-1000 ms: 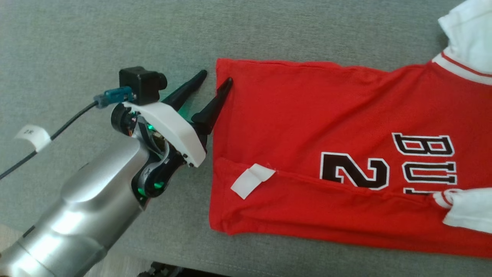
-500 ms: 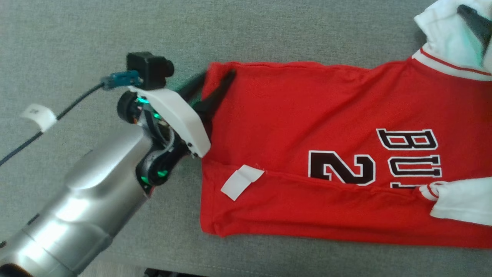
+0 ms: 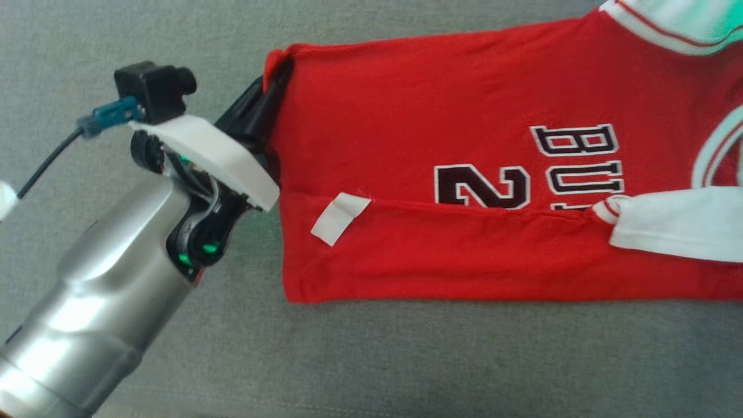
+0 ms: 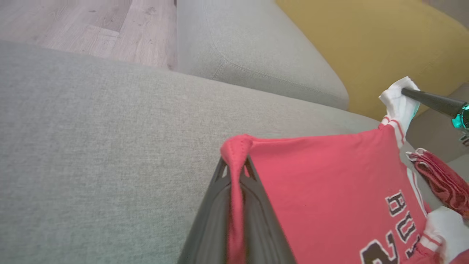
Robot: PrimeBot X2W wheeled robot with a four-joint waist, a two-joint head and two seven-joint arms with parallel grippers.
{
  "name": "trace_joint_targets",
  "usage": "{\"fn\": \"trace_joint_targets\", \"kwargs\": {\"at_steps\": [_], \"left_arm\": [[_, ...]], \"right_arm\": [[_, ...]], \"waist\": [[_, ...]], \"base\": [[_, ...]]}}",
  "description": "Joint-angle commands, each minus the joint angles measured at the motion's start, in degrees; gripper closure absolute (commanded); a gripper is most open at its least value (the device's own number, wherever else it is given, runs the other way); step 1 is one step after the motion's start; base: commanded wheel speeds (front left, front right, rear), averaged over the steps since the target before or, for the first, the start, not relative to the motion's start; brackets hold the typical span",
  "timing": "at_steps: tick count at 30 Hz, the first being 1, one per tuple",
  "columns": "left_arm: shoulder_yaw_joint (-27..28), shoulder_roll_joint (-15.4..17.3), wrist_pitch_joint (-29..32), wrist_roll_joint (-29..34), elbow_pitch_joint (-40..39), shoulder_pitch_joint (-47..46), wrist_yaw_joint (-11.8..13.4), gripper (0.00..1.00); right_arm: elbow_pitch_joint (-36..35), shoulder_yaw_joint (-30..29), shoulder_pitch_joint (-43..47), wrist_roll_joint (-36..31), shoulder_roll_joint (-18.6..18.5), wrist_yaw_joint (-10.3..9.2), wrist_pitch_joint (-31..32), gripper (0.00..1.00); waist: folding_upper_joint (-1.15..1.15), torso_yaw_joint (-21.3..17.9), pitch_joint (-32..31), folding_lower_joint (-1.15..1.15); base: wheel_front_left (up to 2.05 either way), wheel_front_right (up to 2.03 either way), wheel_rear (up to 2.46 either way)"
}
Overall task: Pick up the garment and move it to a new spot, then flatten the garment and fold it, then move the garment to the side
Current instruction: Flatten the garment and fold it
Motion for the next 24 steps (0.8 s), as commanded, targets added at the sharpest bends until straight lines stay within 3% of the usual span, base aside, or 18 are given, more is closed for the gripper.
{"fn": "trace_joint_targets", "kwargs": {"at_steps": [1, 6, 13, 24], "left_arm": [[2.57, 2.61, -0.75, -0.29, -1.97, 0.78, 0.16, 1.00], [1.89, 4.12, -3.49, -0.36, -4.75, 6.75, 0.14, 1.00], [1.70, 8.13, -8.22, -1.04, -11.31, 18.04, 2.49, 1.00], [2.02, 9.90, -9.62, -2.62, -16.16, 23.65, 5.09, 1.00]], "right_arm": [[-2.72, 0.53, 2.10, 0.84, -0.67, -0.04, -0.51, 1.00], [-7.48, 3.45, 11.96, 3.08, -1.70, -0.04, -1.52, 1.00], [-12.85, 4.54, 24.60, 5.39, -2.77, -0.04, -3.66, 1.00], [-15.50, 4.38, 31.55, 8.01, -2.24, -0.04, -3.34, 1.00]], "waist": [[0.00, -1.02, -1.20, 0.00], [0.00, -3.51, -3.82, 0.00], [0.00, -6.56, -7.30, 0.00], [0.00, -7.77, -9.75, 0.00]], "base": [[0.00, 0.00, 0.00], [0.00, 0.00, 0.00], [0.00, 0.00, 0.00], [0.00, 0.00, 0.00]]}}
